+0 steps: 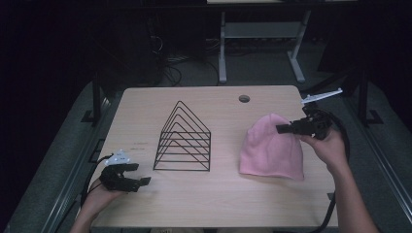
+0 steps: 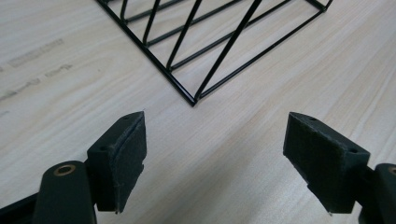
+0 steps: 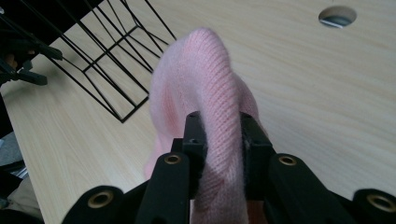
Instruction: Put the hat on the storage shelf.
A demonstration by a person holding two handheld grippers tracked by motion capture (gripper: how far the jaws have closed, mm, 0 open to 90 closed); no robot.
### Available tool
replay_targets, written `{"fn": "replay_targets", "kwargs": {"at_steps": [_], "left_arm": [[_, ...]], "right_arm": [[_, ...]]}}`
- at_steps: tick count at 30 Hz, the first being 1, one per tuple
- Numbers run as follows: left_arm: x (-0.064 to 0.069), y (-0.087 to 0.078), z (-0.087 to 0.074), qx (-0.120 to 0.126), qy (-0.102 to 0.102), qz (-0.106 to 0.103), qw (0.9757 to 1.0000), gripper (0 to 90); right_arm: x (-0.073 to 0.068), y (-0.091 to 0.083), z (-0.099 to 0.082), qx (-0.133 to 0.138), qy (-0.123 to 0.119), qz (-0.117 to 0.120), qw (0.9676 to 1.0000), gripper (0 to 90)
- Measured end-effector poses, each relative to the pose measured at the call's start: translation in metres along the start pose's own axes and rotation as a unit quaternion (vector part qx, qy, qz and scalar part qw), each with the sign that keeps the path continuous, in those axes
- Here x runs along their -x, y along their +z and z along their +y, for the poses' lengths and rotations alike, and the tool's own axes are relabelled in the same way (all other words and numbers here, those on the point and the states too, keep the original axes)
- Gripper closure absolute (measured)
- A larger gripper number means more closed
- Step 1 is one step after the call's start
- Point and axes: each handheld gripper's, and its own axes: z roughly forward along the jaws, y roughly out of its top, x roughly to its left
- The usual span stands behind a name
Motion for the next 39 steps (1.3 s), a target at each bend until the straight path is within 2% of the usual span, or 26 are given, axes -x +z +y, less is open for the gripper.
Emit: {"fn": "replay_targets", "kwargs": {"at_steps": [5,6,9,15,17,24,28,30,33,34,39], "left_arm": [[0.000,-0.007,0.004,0.002,0.008,-0.014,0.9999,21.6],[-0.001,-0.010,0.005,-0.003,0.020,-0.015,0.9997,21.6],[-0.001,-0.014,0.009,-0.001,0.017,-0.024,0.9996,21.6],[-0.001,-0.023,0.023,0.003,0.028,-0.036,0.9990,20.6],[-0.001,-0.025,0.029,0.002,0.026,-0.039,0.9989,20.2],[0.001,-0.031,0.046,0.001,0.047,-0.051,0.9976,20.0],[0.002,-0.035,0.055,0.007,0.048,-0.060,0.9970,20.0],[0.001,-0.037,0.059,0.008,0.056,-0.061,0.9965,20.0],[0.001,-0.038,0.064,0.009,0.051,-0.065,0.9966,20.0],[-0.001,-0.039,0.065,0.007,0.056,-0.063,0.9964,20.0],[-0.001,-0.042,0.071,0.007,0.055,-0.067,0.9962,20.0]], "right_arm": [[-0.009,-0.012,0.010,0.009,-0.016,-0.007,0.9998,75.8],[-0.011,-0.014,0.011,0.010,-0.019,-0.008,0.9997,75.8],[-0.018,-0.020,0.018,0.012,-0.026,-0.012,0.9995,75.9],[-0.029,-0.030,0.031,0.023,-0.042,-0.010,0.9988,75.9],[-0.031,-0.031,0.033,0.024,-0.044,-0.010,0.9987,75.9],[-0.044,-0.040,0.049,0.030,-0.062,-0.011,0.9975,75.9],[-0.050,-0.043,0.057,0.034,-0.070,-0.007,0.9970,75.9],[-0.053,-0.044,0.062,0.035,-0.074,-0.007,0.9966,75.9],[-0.057,-0.044,0.068,0.036,-0.080,-0.005,0.9961,75.9],[-0.059,-0.044,0.069,0.037,-0.082,-0.005,0.9960,75.9],[-0.066,-0.046,0.079,0.035,-0.090,-0.005,0.9953,75.9]]}}
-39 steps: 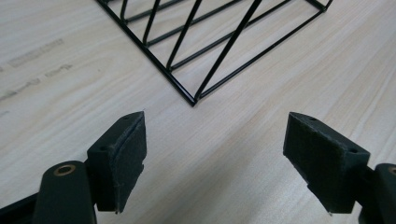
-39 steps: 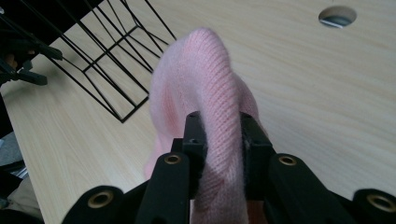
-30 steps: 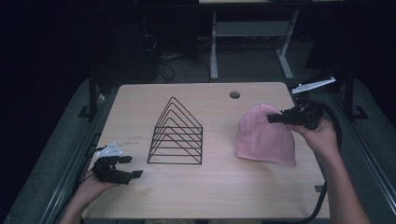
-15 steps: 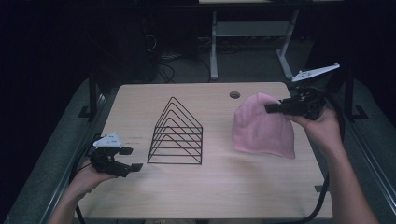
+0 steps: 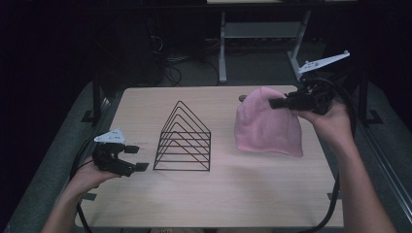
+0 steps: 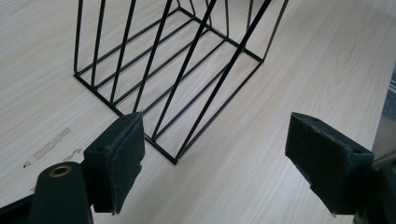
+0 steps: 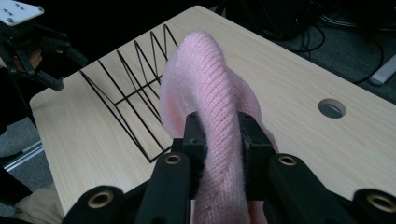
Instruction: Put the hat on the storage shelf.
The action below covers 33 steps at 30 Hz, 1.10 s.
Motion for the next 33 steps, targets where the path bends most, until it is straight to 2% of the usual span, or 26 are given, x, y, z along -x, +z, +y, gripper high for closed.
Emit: {"fn": "replay_targets", "kwargs": {"at_steps": [4,17,25,29,33], "left_arm": [[0.000,-0.002,0.004,-0.004,-0.002,-0.005,1.0000,20.0],[0.002,-0.011,0.023,-0.018,0.021,-0.009,0.9996,19.9],[0.006,-0.017,0.044,-0.020,0.041,-0.016,0.9988,20.3],[0.009,-0.021,0.054,-0.014,0.042,-0.025,0.9987,20.3],[0.011,-0.024,0.064,-0.020,0.053,-0.024,0.9981,20.2]], "right_arm": [[-0.004,0.000,0.007,0.001,-0.007,0.002,1.0000,75.9],[-0.017,0.005,0.030,0.006,-0.030,0.021,0.9993,75.9],[-0.033,0.005,0.052,0.015,-0.051,0.031,0.9981,76.0],[-0.044,0.006,0.065,0.015,-0.062,0.037,0.9973,75.9],[-0.053,0.008,0.076,0.014,-0.074,0.043,0.9962,75.9]]}}
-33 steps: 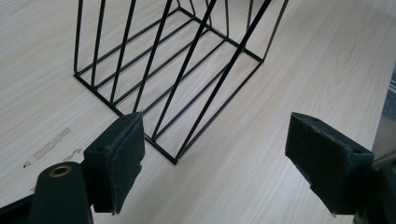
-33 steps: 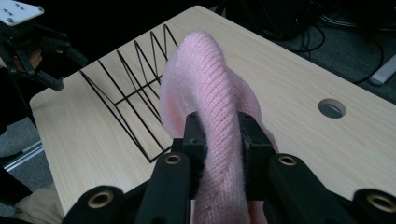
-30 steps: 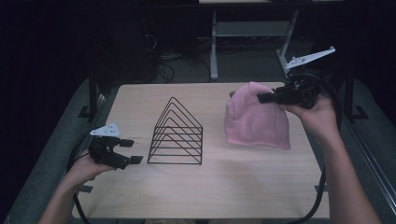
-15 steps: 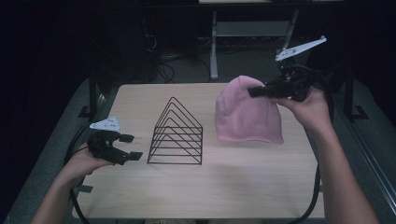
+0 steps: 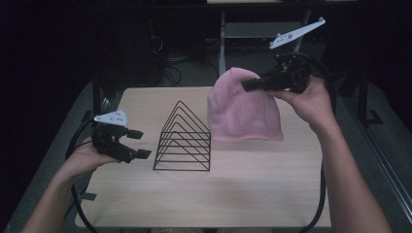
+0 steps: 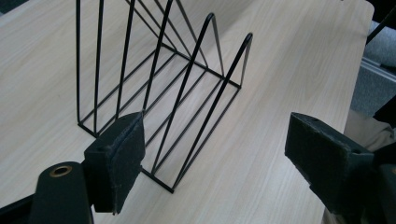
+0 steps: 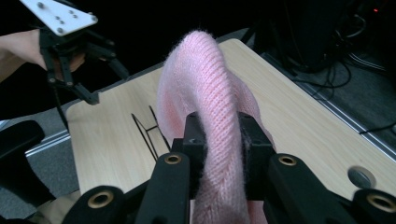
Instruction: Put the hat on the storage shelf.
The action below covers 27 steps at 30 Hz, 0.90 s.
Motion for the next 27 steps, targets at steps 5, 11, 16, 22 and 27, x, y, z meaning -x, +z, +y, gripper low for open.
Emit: {"fn": "replay_targets", "kwargs": {"at_steps": [5,11,16,22,27], "left_arm": [[0.002,-0.004,0.013,-0.001,0.012,-0.001,0.9999,20.3],[0.005,-0.008,0.028,0.009,0.016,-0.008,0.9998,20.2],[0.005,-0.009,0.039,0.002,0.024,-0.006,0.9997,20.1],[0.008,-0.013,0.051,0.009,0.031,-0.008,0.9995,20.1],[0.006,-0.016,0.056,0.011,0.038,-0.022,0.9990,20.3]], "right_arm": [[-0.008,0.005,0.017,-0.001,-0.015,0.010,0.9998,75.9],[-0.019,0.012,0.037,-0.001,-0.030,0.022,0.9993,75.9],[-0.027,0.021,0.050,-0.003,-0.040,0.035,0.9986,75.9],[-0.035,0.033,0.062,-0.003,-0.051,0.049,0.9975,75.9],[-0.042,0.045,0.071,-0.001,-0.056,0.061,0.9966,75.9]]}}
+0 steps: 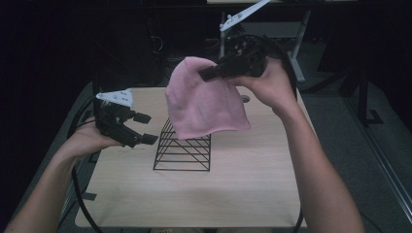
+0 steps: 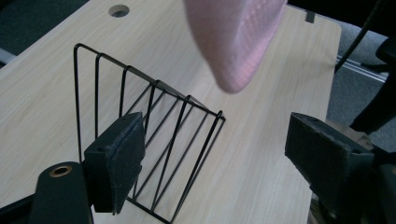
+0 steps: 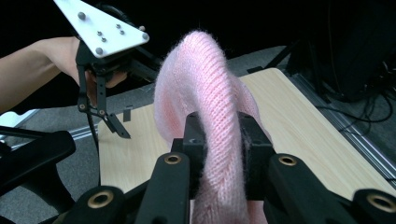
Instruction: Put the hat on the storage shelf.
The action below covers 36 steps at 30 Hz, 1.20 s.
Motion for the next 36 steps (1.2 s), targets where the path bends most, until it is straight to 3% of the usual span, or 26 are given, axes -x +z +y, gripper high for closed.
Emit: {"fn": "replay_targets", "kwargs": {"at_steps": [7,12,15,17,19,20,29,36], "left_arm": [[-0.004,-0.005,0.001,0.016,0.000,0.000,0.9999,26.0],[-0.009,-0.008,0.000,0.025,-0.014,-0.001,0.9996,34.6],[-0.013,-0.009,-0.001,0.015,-0.036,-0.002,0.9992,45.6],[-0.015,-0.010,-0.003,0.012,-0.042,0.003,0.9990,59.9],[-0.017,-0.010,-0.005,0.007,-0.052,0.003,0.9986,68.7],[-0.018,-0.010,-0.007,0.006,-0.054,0.005,0.9985,78.2],[-0.023,-0.005,-0.013,-0.009,-0.058,0.025,0.9980,84.7],[-0.027,0.005,-0.011,-0.025,-0.043,0.051,0.9974,84.1]], "right_arm": [[-0.006,0.023,0.012,-0.005,-0.014,0.019,0.9997,75.9],[-0.010,0.035,0.021,0.002,-0.023,0.030,0.9993,75.9],[-0.014,0.041,0.026,0.005,-0.023,0.036,0.9991,75.9],[-0.015,0.046,0.028,0.007,-0.025,0.041,0.9988,75.9],[-0.016,0.051,0.029,0.006,-0.026,0.043,0.9987,75.9],[-0.016,0.055,0.029,0.005,-0.028,0.043,0.9987,75.9],[-0.008,0.067,0.022,0.003,-0.020,0.042,0.9989,76.0],[0.007,0.071,0.007,0.009,0.006,0.042,0.9991,76.0]]}}
